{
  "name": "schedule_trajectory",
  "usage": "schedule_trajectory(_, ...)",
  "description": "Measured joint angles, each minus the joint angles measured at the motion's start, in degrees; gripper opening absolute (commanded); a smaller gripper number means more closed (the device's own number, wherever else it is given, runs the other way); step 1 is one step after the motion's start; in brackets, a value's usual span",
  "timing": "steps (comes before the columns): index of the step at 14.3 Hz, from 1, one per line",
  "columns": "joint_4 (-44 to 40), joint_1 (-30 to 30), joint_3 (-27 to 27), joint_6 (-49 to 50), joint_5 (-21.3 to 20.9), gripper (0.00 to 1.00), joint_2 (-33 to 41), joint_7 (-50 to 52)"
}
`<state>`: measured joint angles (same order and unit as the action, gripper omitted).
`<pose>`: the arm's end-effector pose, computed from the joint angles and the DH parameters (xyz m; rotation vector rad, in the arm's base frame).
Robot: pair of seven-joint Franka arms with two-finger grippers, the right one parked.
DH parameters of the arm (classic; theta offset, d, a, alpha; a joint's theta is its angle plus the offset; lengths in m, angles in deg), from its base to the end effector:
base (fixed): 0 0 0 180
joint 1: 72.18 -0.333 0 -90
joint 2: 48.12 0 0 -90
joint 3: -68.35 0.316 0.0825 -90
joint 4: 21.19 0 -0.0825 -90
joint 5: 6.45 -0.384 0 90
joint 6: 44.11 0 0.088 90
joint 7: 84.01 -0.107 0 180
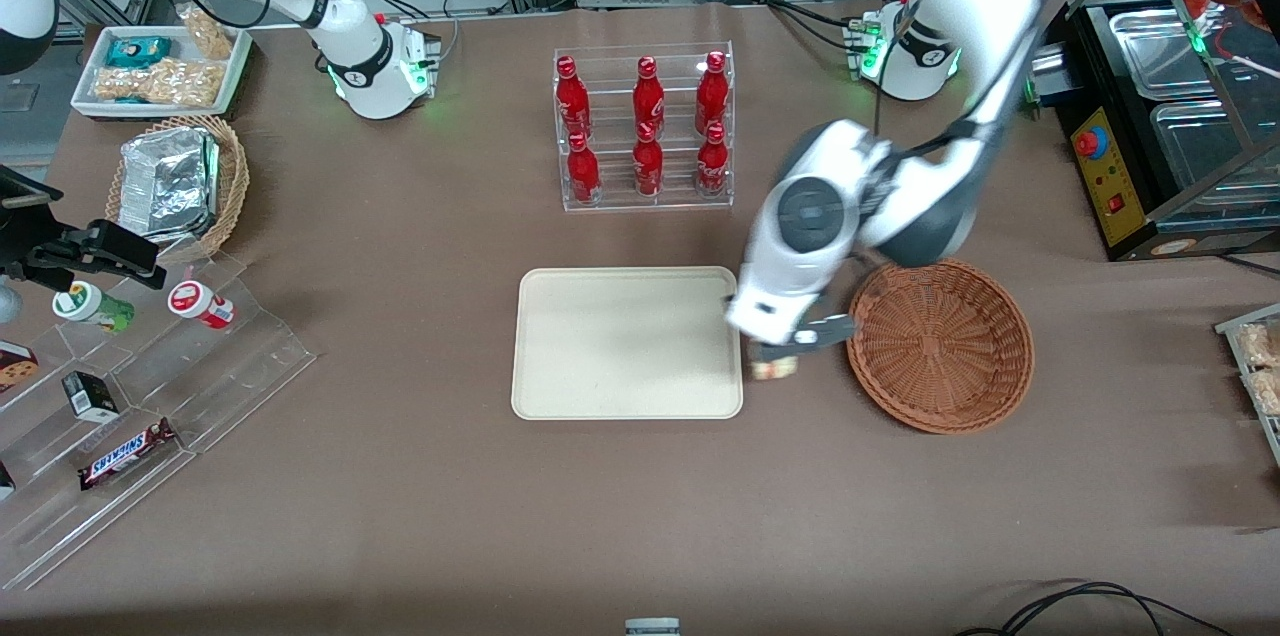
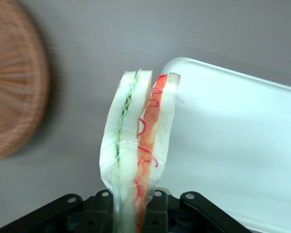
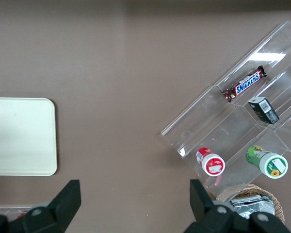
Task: Place sandwich from basket to tray
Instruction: 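Lower the held sandwich onto the cream tray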
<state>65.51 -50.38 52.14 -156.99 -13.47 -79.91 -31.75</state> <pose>0.5666 -0.3951 0.3439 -3.0920 -0.3595 0.1244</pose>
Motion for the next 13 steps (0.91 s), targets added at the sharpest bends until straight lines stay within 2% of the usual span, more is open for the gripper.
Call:
schedule_trajectory(4, -11.64, 4.78, 0.21, -0.01, -0.41, 0.12, -10.35, -1.33)
schedule_trajectory(6, -16.16, 7.05, 0.22, 0.05, -2.1, 0.12, -14.79, -2.92)
schedule_trajectory(11, -20.62, 12.83, 0.46, -0.44, -4.41, 0.13, -22.05, -0.1)
schedule_trajectory(13, -21.15, 14.07, 0.5, -1.79, -7.31, 0.13, -23.3, 3.84)
